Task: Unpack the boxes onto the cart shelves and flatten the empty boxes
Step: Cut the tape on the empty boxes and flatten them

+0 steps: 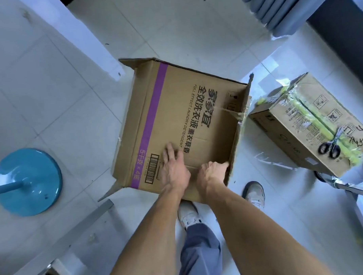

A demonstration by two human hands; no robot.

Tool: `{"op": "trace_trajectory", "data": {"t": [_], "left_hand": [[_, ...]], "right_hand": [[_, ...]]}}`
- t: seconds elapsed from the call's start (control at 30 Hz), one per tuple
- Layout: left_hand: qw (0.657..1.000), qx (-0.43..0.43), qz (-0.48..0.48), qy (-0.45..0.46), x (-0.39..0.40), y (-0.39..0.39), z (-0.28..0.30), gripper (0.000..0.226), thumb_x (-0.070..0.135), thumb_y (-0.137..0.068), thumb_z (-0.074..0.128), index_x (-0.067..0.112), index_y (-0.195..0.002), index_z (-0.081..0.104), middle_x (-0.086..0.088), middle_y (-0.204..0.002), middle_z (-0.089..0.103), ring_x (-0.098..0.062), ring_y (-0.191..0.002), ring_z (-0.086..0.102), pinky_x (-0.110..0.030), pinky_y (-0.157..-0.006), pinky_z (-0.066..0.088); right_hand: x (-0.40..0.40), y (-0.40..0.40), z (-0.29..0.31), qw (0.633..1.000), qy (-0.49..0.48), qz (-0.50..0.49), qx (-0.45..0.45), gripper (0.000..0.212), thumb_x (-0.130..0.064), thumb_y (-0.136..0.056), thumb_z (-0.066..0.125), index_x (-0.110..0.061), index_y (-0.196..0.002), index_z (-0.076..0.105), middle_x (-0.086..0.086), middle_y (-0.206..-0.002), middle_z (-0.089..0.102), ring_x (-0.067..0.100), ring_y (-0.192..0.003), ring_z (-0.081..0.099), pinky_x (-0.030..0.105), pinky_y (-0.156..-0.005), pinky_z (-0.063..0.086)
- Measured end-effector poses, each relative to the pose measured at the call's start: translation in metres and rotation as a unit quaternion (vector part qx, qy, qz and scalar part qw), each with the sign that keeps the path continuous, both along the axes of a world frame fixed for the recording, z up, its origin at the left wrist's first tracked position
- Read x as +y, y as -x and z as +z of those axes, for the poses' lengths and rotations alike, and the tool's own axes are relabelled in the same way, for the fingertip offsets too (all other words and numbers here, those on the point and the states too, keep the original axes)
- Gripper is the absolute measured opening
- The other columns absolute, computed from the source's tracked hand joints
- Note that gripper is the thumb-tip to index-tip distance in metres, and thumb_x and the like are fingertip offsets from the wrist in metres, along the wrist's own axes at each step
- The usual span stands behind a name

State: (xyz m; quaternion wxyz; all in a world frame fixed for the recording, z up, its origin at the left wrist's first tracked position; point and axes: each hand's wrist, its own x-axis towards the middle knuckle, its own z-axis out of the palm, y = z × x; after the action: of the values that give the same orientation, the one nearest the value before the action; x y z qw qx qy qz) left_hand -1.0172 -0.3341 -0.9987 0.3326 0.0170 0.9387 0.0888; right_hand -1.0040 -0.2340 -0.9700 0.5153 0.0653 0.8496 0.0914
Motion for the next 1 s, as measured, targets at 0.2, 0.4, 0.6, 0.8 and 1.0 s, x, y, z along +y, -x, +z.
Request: {"op": "trace_trajectory", "data": {"t": [0.2,0.4,0.6,0.8,1.0], "left_hand": [[0.995,-0.041,-0.087,0.017,0.020,0.043,-0.026,0.093,0.023,-0.089,0.059,0.025,-0.157,-0.003,-0.012,-0.162,-0.022,-0.036,-0.151,-0.007,-0.055,-0.117,0.026],[0.986,-0.127,-0.081,0.070,0.011,0.005,-0.054,0.100,0.037,-0.085,0.055,0.021,-0.156,-0.013,-0.012,-0.161,-0.025,-0.038,-0.150,0.005,-0.054,-0.119,0.020],[0.920,-0.379,0.007,0.098,-0.038,-0.096,-0.065,0.081,0.032,-0.093,0.048,0.029,-0.157,-0.001,-0.014,-0.156,0.034,-0.031,-0.139,0.039,-0.047,-0.114,0.030],[0.984,-0.151,-0.024,0.090,-0.035,-0.114,-0.055,0.044,0.018,-0.089,0.058,0.020,-0.129,0.043,-0.007,-0.126,0.052,-0.022,-0.104,0.062,-0.031,-0.082,0.048],[0.993,0.115,0.025,-0.022,0.008,0.006,-0.058,0.072,0.009,-0.083,0.062,0.018,-0.148,0.031,-0.015,-0.159,0.019,-0.030,-0.137,0.037,-0.042,-0.105,0.043]], "right_hand": [[0.033,-0.015,-0.030,0.951,0.016,-0.305,0.036,0.061,-0.021,-0.104,0.026,-0.027,-0.157,-0.004,0.026,-0.157,0.010,0.039,-0.142,0.020,0.058,-0.108,0.031],[0.043,-0.049,-0.059,0.960,0.145,-0.227,-0.079,0.056,-0.027,-0.104,0.042,-0.008,-0.152,0.023,0.021,-0.150,0.035,0.033,-0.129,0.045,0.036,-0.103,0.042],[0.014,-0.077,-0.067,0.944,0.170,-0.282,0.010,0.049,-0.035,-0.096,0.053,-0.007,-0.134,0.039,0.017,-0.131,0.047,0.035,-0.123,0.050,0.044,-0.103,0.043],[0.022,-0.058,-0.072,0.948,0.125,-0.225,0.190,0.064,-0.024,-0.090,0.062,-0.012,-0.143,0.028,0.025,-0.151,0.024,0.037,-0.139,0.028,0.045,-0.112,0.030],[0.038,-0.009,-0.089,0.945,0.128,-0.098,0.285,0.081,-0.002,-0.090,0.046,-0.016,-0.156,0.001,0.021,-0.161,-0.015,0.037,-0.150,-0.005,0.049,-0.121,0.016]]}}
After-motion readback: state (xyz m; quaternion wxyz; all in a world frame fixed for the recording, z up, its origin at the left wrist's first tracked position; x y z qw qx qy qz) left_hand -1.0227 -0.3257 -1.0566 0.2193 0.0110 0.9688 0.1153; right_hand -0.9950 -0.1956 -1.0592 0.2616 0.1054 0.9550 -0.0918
